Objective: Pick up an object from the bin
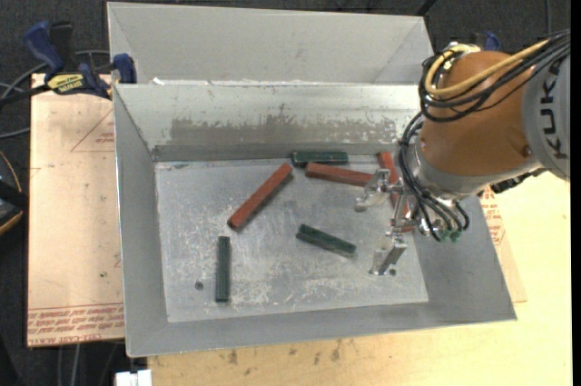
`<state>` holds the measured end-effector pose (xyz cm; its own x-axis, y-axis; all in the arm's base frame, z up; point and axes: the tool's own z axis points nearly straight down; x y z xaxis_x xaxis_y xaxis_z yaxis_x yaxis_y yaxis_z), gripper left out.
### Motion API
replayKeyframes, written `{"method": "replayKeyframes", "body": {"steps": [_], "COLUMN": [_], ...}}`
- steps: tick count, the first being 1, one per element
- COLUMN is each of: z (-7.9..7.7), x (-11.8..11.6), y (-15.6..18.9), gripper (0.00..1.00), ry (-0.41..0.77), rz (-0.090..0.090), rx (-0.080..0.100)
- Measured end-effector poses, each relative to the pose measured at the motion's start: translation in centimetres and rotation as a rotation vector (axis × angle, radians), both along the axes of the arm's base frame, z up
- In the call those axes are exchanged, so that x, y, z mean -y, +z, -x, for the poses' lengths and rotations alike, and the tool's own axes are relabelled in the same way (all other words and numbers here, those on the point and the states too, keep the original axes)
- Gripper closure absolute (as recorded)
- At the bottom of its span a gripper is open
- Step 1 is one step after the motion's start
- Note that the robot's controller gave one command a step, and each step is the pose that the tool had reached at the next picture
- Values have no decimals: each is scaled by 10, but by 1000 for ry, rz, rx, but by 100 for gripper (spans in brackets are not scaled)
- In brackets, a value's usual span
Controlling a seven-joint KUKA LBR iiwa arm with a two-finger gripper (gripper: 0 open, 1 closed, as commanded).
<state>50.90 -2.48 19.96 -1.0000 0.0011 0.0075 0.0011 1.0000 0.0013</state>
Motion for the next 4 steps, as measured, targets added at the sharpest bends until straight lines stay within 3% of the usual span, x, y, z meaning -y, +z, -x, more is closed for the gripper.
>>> {"method": "replayKeyframes", "body": {"steps": [1,2,3,4], "z": [-2,-14,-13,-17], "x": [0,-22,-28,-32], "y": [4,-75,-105,-55], "gripper": [0,0,0,0], "ry": [1,-73,-117,-256], "rz": [1,0,1,1], "rx": [8,13,3,7]}}
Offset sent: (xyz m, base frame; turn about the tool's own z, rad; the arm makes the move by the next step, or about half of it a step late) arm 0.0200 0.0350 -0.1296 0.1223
